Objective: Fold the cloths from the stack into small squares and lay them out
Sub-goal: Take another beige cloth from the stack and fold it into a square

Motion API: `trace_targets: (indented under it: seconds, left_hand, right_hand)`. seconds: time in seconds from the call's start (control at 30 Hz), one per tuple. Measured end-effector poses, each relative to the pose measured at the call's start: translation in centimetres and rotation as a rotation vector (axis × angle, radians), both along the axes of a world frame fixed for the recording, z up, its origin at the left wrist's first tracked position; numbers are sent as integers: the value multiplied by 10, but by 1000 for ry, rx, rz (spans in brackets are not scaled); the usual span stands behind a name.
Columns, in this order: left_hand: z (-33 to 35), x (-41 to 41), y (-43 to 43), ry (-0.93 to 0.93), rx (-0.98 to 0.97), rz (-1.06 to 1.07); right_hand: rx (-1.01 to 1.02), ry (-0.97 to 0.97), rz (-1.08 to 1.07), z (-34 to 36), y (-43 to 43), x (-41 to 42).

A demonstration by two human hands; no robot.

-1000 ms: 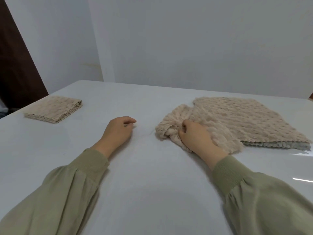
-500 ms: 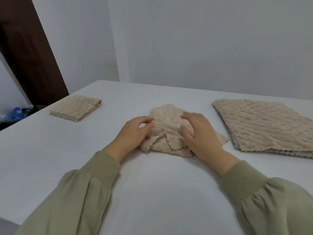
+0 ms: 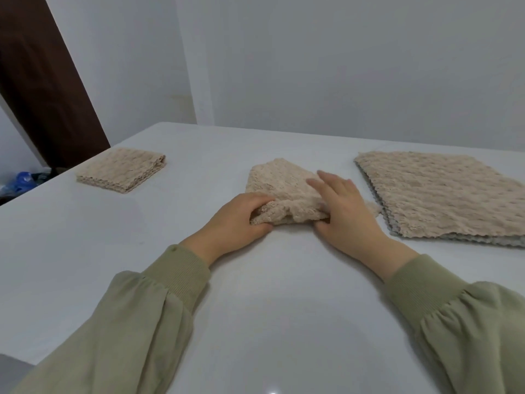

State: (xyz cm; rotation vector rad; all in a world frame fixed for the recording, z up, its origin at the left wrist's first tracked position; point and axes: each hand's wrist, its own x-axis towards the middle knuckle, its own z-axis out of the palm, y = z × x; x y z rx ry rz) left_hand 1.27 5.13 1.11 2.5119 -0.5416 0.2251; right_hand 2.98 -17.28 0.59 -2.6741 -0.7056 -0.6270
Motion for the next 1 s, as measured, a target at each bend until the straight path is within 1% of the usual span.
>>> trace_targets:
  seconds: [0.1, 0.13, 0.17, 0.2, 0.23, 0.27, 0.3, 0.33, 0.37, 0.4, 0.43, 0.47, 0.5, 0.57, 0.6, 0.63, 0.67, 0.73, 0.77, 0.8, 0.9, 1.0]
  left_hand:
    - [0, 1, 2, -6, -2, -2]
    - [-1, 0, 3, -5, 5, -3]
    - [0, 0, 5, 0, 9, -12]
    - [1, 0, 7, 9, 20, -25]
    - [2, 0, 9, 15, 43, -36]
    - [3, 1, 13, 19, 74, -36]
    - [5, 1, 16, 18, 105, -27]
    - [5, 2, 19, 19, 130, -10]
    - [6, 3, 21, 23, 147, 2]
    - [6, 4, 22, 33, 158, 3]
    - [6, 4, 21, 46, 161, -4]
    - [5, 4, 19, 56, 159, -12]
    - [4, 4, 17, 58, 151, -17]
    - [2, 4, 16, 45, 123, 3]
    - [1, 5, 18, 35, 112, 23]
    - [1, 6, 20, 23, 114, 47]
    - [1, 7, 23, 10, 128, 73]
    - [1, 8, 26, -37, 156, 142]
    - [0, 9, 26, -60, 138, 189]
    - [0, 9, 26, -64, 80, 245]
    - [2, 10, 23, 33, -229, 349]
    - [7, 8, 20, 234, -525, 343]
  right_hand:
    - [31, -139, 219, -2, 8, -8]
    - [64, -140, 260, -1, 11, -11]
    - [116, -103, 279, 1, 12, -15]
    - [176, -17, 283, 3, 12, -18]
    - [233, 130, 274, 5, 11, -20]
    - [302, 320, 267, 8, 9, -23]
    - [420, 489, 266, 12, 7, -24]
    - [575, 573, 260, 17, 6, -23]
    - [708, 553, 224, 22, 8, -20]
    - [776, 461, 149, 27, 12, -16]
    - [754, 357, 51, 31, 18, -12]
    - [658, 310, -23, 32, 25, -8]
    - [494, 314, -80, 30, 32, -6]
    - [-25, 390, -146, 12, 43, -1]
    - [-228, 426, -159, 3, 45, 0]
    - [-326, 447, -162, -3, 46, 1]
    - [-349, 452, -161, -5, 45, 2]
    - [-301, 440, -150, -4, 40, 2]
    - [-295, 431, -150, -3, 38, 1]
    - [-296, 424, -153, -3, 37, 1]
    - [-299, 401, -163, -3, 37, -3]
    - [-252, 389, -135, -2, 35, -3]
